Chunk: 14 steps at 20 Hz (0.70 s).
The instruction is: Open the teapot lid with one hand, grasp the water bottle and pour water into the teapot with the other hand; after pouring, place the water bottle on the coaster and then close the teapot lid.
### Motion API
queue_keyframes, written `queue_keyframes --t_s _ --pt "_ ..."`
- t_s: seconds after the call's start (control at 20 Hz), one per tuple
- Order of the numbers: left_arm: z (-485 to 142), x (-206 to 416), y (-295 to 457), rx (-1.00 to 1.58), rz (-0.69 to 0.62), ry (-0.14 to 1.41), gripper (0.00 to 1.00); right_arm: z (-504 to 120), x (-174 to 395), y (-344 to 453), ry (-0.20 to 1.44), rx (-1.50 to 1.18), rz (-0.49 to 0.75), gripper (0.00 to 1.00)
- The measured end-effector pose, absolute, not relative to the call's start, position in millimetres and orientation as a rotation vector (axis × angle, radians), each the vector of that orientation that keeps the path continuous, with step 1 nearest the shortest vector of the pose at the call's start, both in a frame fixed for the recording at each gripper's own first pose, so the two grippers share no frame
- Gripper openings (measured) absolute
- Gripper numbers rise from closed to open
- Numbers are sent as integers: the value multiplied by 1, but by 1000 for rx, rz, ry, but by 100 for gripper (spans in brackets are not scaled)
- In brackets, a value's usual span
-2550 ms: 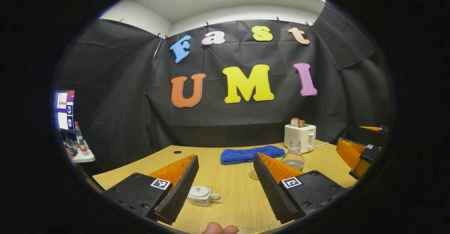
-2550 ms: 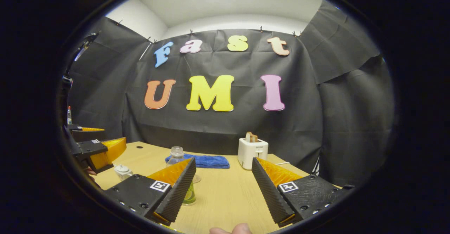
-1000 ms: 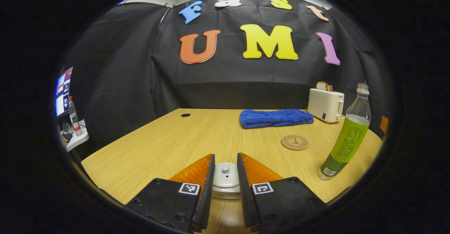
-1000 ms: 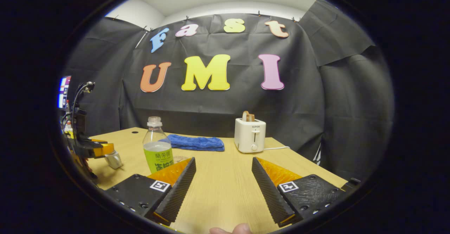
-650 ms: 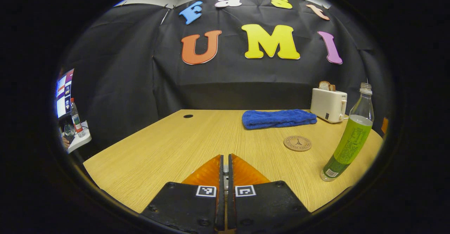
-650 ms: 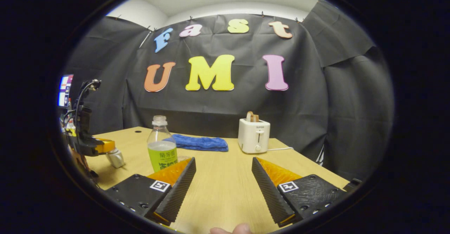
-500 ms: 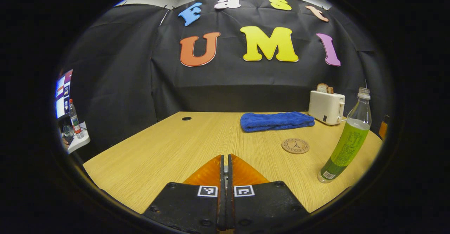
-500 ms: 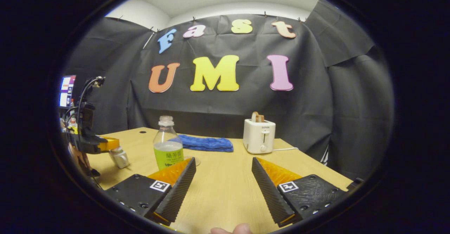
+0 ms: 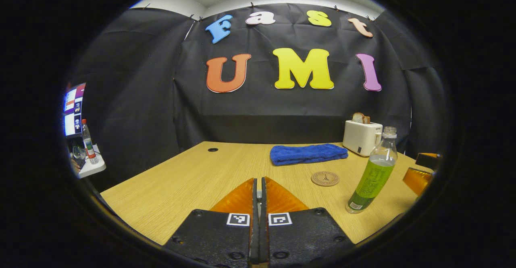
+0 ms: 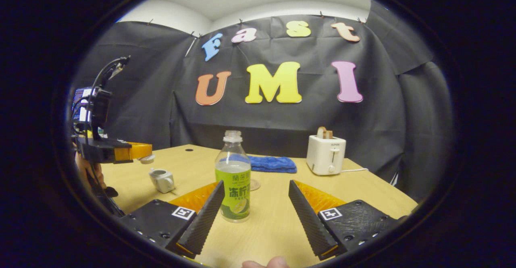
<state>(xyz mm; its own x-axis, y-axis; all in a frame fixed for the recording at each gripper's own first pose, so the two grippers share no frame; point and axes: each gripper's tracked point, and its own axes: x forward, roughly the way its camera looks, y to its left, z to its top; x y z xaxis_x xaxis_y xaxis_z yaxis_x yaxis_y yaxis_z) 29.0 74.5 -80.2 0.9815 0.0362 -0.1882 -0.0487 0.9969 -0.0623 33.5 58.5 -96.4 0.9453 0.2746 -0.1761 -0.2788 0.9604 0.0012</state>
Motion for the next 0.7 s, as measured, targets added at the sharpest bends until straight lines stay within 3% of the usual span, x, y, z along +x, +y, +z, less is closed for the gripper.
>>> queue_keyframes --t_s 0.1,0.6,0.7 --pt "-74 19 77 -66 45 180 2 -108 42 70 197 -14 298 99" --pt "-65 2 90 -80 65 163 2 -149 84 107 300 25 287 97" --pt "-66 1 94 -83 67 165 2 -148 82 107 305 31 288 86"
